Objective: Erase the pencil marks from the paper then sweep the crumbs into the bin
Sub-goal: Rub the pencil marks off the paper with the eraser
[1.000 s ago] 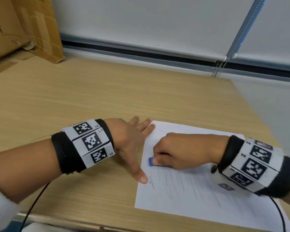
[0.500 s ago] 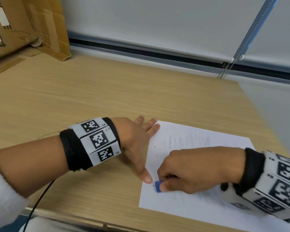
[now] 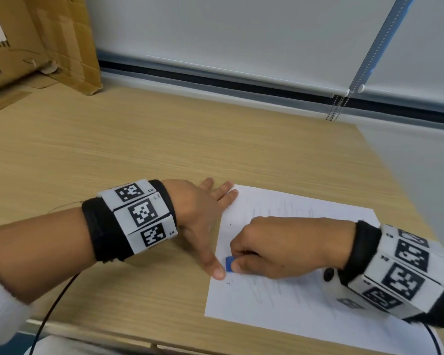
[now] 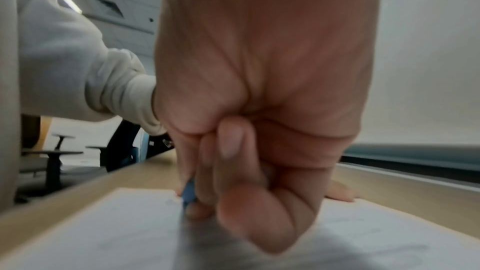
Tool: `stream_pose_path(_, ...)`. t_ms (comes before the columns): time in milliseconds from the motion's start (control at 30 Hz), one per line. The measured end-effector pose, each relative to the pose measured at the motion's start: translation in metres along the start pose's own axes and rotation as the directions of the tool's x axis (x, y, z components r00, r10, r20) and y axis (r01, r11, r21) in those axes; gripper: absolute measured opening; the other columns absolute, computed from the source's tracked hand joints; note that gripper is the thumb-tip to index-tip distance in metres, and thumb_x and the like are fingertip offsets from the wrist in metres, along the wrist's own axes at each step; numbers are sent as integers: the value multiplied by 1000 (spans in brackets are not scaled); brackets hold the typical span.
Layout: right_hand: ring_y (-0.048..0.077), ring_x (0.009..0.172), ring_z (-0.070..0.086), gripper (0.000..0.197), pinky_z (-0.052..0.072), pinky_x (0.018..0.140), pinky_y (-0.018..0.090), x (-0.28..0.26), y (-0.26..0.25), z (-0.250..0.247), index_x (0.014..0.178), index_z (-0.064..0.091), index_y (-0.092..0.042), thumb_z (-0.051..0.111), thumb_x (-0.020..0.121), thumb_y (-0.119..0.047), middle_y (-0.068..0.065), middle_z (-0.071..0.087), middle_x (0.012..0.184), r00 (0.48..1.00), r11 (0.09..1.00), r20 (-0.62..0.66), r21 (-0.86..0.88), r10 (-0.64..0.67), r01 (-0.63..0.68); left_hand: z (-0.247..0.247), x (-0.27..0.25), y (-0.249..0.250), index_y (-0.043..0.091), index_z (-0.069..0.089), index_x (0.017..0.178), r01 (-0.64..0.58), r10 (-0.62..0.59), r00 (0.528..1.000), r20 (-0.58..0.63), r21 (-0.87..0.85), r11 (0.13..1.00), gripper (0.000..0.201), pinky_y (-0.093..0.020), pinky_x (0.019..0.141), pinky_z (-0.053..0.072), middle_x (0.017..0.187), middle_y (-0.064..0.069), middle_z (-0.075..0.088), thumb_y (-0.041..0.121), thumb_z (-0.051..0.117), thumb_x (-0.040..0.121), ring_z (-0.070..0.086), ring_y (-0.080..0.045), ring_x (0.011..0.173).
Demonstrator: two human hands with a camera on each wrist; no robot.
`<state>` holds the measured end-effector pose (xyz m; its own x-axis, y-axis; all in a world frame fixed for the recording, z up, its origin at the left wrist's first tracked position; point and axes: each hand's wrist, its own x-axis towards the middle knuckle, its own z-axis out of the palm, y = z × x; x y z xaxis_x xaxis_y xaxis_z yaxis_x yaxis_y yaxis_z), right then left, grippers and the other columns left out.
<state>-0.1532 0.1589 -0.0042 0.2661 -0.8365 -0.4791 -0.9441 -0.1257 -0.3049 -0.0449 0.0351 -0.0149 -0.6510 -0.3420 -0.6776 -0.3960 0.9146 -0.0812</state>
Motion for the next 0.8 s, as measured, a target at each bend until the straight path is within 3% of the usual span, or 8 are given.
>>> stream_pose_path(100, 17, 52, 42, 43, 40, 55, 30, -5, -7, 3, 78, 55, -6, 44, 98, -42, 1, 51, 60, 995, 999, 90, -8, -42, 43, 1, -1, 0, 24, -36, 144, -6, 6, 1000, -4, -19, 1000, 153, -51, 117, 1, 147, 12, -45, 85, 68, 49, -32, -23, 142)
stream_pose_path(267, 21, 54, 45, 45, 44, 60, 38, 4, 7, -2, 77, 55, -6, 41, 98, -43, 7, 55, 63, 1000, 1000, -27, -28, -14, 13, 0, -1, -1, 22, -37, 143, -6, 6, 1000, -3, -17, 1000, 153, -50, 117, 0, 147, 12, -45, 85, 67, 51, -32, -22, 142)
stream_pose_path(400, 20, 53, 44, 44, 43, 58, 34, -1, -1, 1, 76, 55, -7, 42, 98, -44, 2, 52, 61, 998, 1000, 70, -25, -12, 14, 1, -2, 1, 21, -38, 142, 0, 0, 1000, 6, -17, 1000, 153, -51, 117, -2, 146, 11, -47, 84, 68, 52, -34, -22, 140)
stream_pose_path(533, 25, 63, 59, 45, 50, 67, 39, 25, 29, -19, 74, 57, -11, 39, 98, -45, 7, 63, 68, 989, 991, -132, -111, 66, -81, 0, -2, 1, 20, -38, 142, -1, 1, 1000, 2, -7, 1000, 152, -51, 117, -1, 147, 11, -45, 85, 66, 53, -33, -23, 141)
stream_pose_path(633, 27, 65, 60, 43, 50, 66, 39, 41, 58, -36, 71, 56, -10, 40, 99, -40, 11, 65, 71, 953, 979, -260, -82, 157, -184, 0, -3, -1, 21, -37, 143, -12, 12, 1000, -3, -14, 1000, 152, -52, 116, -1, 147, 12, -45, 86, 66, 51, -33, -22, 141)
stream_pose_path(700, 27, 64, 62, 43, 50, 64, 37, 46, 65, -38, 70, 54, -12, 39, 99, -39, 11, 66, 69, 940, 977, -289, -63, 179, -205, 0, -3, -2, 21, -37, 143, -20, 19, 1000, -6, -23, 1000, 153, -53, 116, -3, 147, 13, -45, 86, 66, 51, -33, -21, 141)
stream_pose_path(800, 23, 52, 60, 42, 50, 58, 34, 44, 58, -31, 67, 52, -12, 41, 99, -36, 7, 62, 58, 966, 988, -228, -59, 124, -141, 1, -1, -2, 22, -38, 142, -15, 15, 1000, -2, -30, 999, 153, -54, 115, -4, 146, 13, -46, 85, 67, 52, -34, -21, 140)
